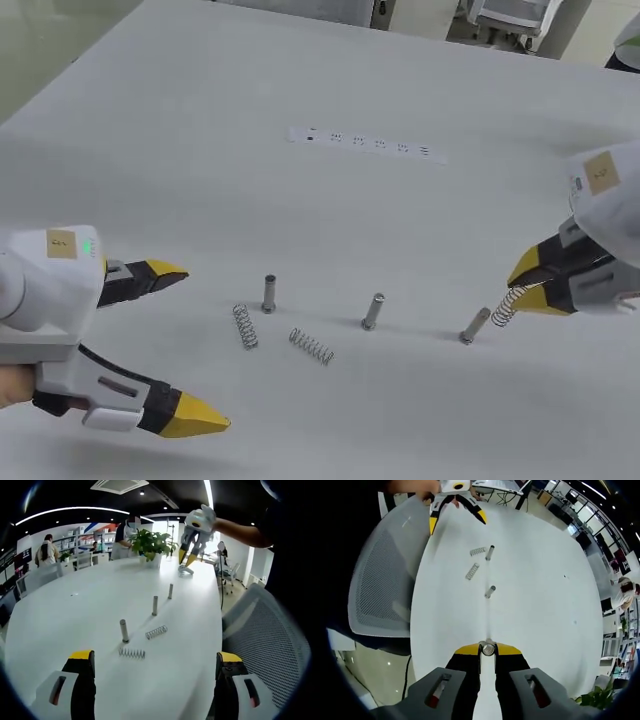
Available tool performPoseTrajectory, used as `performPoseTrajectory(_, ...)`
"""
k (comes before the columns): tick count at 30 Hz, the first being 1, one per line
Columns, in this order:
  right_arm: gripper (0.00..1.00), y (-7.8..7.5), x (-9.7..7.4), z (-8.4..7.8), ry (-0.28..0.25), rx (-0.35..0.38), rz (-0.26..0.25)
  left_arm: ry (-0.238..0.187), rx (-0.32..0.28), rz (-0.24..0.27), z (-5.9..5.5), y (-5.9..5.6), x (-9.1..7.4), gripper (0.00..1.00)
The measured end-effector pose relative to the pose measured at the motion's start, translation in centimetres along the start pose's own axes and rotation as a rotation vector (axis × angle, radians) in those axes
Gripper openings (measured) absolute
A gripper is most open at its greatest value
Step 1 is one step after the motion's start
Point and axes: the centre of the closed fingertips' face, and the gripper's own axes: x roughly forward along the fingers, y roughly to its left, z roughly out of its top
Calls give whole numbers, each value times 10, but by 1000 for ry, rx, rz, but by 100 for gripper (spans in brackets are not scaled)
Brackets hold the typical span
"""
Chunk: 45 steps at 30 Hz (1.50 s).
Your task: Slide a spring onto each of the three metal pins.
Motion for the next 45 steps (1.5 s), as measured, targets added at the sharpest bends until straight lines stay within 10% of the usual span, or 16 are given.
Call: performPoseTrajectory(45, 7, -22, 28, -11, -14, 33, -44, 32, 14, 6, -6, -1, -3, 98)
